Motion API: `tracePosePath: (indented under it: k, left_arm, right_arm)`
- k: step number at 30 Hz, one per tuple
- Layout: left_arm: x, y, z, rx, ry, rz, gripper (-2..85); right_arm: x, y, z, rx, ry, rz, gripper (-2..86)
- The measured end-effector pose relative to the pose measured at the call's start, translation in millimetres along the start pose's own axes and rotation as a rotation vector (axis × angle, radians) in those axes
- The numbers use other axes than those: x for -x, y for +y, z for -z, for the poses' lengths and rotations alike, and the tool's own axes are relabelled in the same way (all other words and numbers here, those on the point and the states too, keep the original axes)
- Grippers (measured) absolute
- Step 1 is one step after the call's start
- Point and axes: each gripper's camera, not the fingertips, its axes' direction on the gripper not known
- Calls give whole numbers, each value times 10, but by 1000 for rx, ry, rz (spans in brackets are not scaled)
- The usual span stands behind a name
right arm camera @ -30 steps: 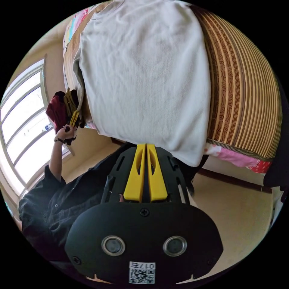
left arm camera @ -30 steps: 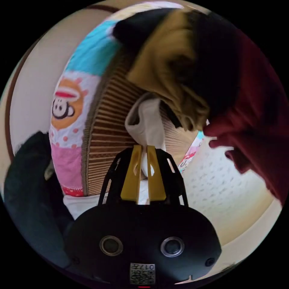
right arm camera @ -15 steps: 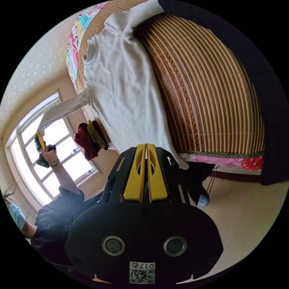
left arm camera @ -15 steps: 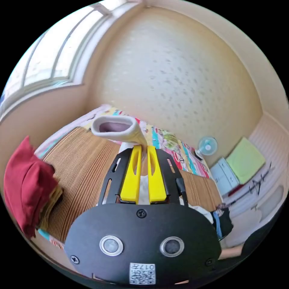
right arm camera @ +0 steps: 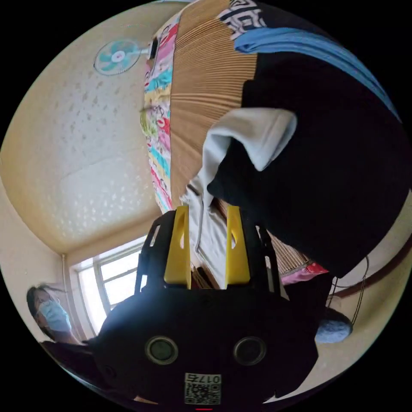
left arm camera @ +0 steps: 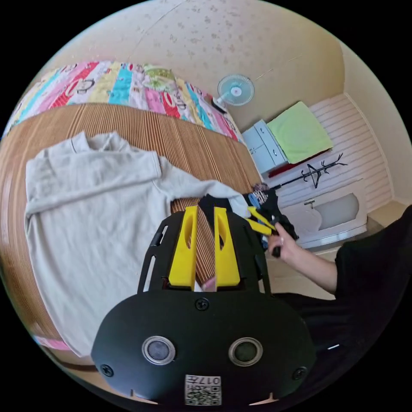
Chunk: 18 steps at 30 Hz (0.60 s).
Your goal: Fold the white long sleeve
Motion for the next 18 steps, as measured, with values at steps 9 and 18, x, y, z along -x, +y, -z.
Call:
tracePosePath:
  k: [9,18]
  left_arm:
    - [-288,-55,143,74,-224,-52,65]
    - [-485,-43,497,-28,-300,21,65]
  right_arm:
    - [318,-413,-8,-16,269,-37,52]
    - [1721,-482,837,-19,317,424,29]
